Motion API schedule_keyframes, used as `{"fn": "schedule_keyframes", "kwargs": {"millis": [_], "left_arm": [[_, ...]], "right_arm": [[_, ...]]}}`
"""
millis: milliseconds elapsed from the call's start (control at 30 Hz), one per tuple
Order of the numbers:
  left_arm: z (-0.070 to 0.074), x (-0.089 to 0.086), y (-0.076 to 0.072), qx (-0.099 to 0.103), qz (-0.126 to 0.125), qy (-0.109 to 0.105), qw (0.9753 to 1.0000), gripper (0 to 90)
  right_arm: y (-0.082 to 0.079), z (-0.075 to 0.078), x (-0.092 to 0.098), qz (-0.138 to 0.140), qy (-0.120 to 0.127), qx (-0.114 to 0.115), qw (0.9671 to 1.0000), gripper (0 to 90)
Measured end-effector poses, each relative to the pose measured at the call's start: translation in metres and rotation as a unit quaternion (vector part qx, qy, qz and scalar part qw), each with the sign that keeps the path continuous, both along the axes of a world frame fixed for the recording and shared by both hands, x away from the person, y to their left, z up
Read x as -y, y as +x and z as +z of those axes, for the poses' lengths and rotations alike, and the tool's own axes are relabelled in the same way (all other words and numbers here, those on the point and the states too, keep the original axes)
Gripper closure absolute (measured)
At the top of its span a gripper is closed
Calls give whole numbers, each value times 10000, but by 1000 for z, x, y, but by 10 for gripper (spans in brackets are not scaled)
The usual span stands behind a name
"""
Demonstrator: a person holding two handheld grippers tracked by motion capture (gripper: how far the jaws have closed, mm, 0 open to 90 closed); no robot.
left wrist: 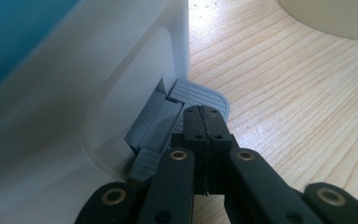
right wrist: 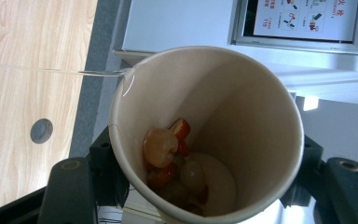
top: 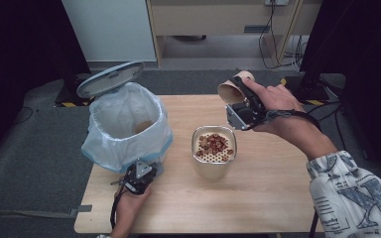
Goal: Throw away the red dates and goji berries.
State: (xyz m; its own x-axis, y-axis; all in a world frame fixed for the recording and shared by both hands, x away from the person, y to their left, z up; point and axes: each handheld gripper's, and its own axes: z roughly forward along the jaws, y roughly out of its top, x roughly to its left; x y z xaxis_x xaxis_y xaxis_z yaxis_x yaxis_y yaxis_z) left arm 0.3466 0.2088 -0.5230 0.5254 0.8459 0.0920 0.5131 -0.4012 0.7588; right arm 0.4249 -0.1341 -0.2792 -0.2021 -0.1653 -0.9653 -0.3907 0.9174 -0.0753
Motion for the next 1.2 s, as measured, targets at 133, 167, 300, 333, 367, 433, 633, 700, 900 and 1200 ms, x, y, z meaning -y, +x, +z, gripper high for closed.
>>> {"fn": "schedule_keyframes", "kwargs": {"millis": [133,167,300,333,367,433,633,700,900,1200], "left_arm": [[0,0,0,-7,2,3,10000,897],[0,0,0,-6,1,4,10000,896],[0,0,0,-9,1,1,10000,896],[0,0,0,-7,1,0,10000,897],[0,0,0,-9,3,-6,10000,897],[0,0,0,-7,-1,-3,10000,896],[0,0,0,-1,-3,-15,10000,897],[0,0,0,0,-1,-22,10000,896],[0,0,0,-9,2,-5,10000,897],[0,0,0,-7,1,-7,10000,896]], "right_arm": [[-1,6,1,-6,-3,59,10000,335],[-2,8,1,-29,10,76,10000,336],[-2,18,0,-33,31,232,9997,337],[-2,20,-1,-38,54,260,9996,338],[-2,21,-1,-45,65,286,9996,338],[-2,18,-4,-37,-85,368,9993,340],[-2,-3,-11,35,-896,469,9949,341],[-1,1,-10,-1,-763,504,9958,341],[-2,4,-7,-2,-734,514,9960,341],[-2,2,-7,10,-847,551,9949,341]]}}
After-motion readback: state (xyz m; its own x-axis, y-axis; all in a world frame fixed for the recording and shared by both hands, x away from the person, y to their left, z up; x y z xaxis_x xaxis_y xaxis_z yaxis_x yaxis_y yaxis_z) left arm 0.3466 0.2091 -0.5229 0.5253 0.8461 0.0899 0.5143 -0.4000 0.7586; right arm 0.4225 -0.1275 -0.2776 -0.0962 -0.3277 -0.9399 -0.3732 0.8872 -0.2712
